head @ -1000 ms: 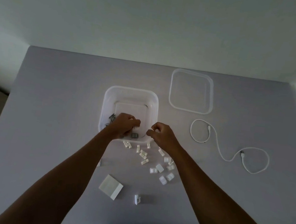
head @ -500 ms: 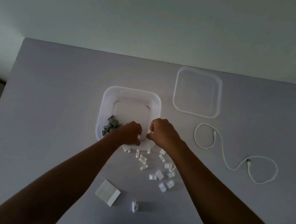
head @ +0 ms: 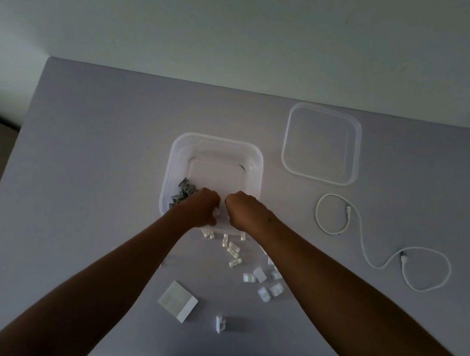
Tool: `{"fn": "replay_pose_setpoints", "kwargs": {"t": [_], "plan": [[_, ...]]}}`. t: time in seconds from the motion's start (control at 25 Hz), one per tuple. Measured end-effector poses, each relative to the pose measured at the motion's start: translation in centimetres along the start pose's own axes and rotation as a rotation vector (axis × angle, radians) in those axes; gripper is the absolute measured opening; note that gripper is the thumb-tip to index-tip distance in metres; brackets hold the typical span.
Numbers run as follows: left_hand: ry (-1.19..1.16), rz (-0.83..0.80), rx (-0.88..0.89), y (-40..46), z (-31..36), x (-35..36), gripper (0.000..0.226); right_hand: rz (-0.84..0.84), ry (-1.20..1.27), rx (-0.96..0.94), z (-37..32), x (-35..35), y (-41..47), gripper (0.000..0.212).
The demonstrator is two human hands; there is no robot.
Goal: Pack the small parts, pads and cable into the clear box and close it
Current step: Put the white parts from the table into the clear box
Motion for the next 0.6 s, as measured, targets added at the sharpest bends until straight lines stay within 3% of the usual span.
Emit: {"fn": "replay_pose_setpoints", "kwargs": {"t": [0.24, 0.48, 0.6], "plan": [[-0.108, 0.008, 0.015, -0.9, 0.2, -0.4, 0.038, -0.068, 0.02, -0.031, -0.3, 1.4, 0.7, 0.024], [-0.112, 0.003, 0.025, -1.5, 0.0, -0.5, 0.047, -0.043, 0.037, 0.0, 0.5, 1.4, 0.6, 0.006], [-0.117, 0.0, 0.031, -1.7, 0.4, -0.4, 0.046, 0.004, 0.061, -0.001, 0.8, 1.4, 0.6, 0.019]]}}
Point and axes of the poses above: each hand's wrist, its own y-axis towards the middle knuckle, its own x-axis out of the palm, z = x × y, the point moved 6 cm from there along y, towards the middle knuckle, and after that the axes turned 5 degrees about -z, right-handed, at the moved point
